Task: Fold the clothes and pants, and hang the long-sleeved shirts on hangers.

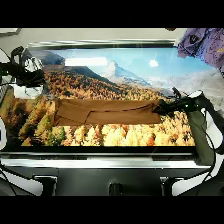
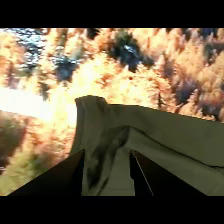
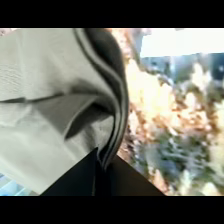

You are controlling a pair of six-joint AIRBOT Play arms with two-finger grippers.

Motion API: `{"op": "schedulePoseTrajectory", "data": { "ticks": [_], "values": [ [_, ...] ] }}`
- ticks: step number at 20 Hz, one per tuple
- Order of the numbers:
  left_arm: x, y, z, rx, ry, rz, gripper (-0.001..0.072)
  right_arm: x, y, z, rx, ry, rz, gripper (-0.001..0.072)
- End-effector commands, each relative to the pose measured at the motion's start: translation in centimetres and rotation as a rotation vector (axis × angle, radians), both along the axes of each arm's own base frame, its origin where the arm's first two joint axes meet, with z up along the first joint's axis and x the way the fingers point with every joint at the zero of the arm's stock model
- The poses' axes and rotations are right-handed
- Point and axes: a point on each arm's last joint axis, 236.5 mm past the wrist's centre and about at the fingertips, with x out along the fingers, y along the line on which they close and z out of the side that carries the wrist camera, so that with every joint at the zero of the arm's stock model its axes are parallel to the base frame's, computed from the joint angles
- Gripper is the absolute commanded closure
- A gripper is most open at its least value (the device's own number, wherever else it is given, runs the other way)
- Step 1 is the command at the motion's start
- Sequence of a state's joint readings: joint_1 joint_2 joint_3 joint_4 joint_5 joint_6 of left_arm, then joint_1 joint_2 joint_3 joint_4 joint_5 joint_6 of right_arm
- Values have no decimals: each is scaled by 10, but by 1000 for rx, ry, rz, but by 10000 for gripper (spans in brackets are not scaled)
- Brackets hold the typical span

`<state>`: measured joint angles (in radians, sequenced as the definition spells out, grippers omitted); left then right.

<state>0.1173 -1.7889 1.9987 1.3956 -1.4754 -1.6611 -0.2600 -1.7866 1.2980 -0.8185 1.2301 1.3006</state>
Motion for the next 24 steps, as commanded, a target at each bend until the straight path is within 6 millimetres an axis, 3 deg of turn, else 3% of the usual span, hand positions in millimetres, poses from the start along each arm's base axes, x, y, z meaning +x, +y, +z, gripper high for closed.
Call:
{"op": "schedulePoseTrajectory", "data": {
  "ticks": [1, 2, 4, 7, 9, 14, 15, 17, 19, 21, 24],
  "values": [
    [3, -43, -9, -99, 14, -58, 499, 5, -1, 40, -41, -43, -17, 686],
    [3, -62, -16, -141, 31, -87, 681, 4, -7, 59, -76, -57, -14, 686],
    [2, -116, -35, -258, 77, -153, 690, 1, -18, 103, -144, -81, -28, 686],
    [-5, -223, -58, -436, 123, -264, 690, -6, -34, 167, -242, -142, -67, 686],
    [-15, -296, -70, -511, 127, -312, 691, -15, -45, 198, -309, -169, -100, 686],
    [-69, -468, -86, -729, 145, -344, 692, -48, -60, 242, -411, -166, -120, 685],
    [-80, -494, -87, -771, 146, -342, 692, -52, -63, 248, -427, -164, -121, 685],
    [-99, -537, -92, -845, 148, -320, 692, -55, -67, 257, -448, -172, -120, 685],
    [-114, -567, -97, -902, 159, -285, 692, -53, -67, 263, -452, -190, -123, 685],
    [-123, -587, -102, -948, 177, -226, 692, -51, -67, 264, -452, -197, -126, 685],
    [-125, -602, -106, -996, 181, -164, 692, -46, -68, 266, -452, -216, -144, 685]
  ]
}}
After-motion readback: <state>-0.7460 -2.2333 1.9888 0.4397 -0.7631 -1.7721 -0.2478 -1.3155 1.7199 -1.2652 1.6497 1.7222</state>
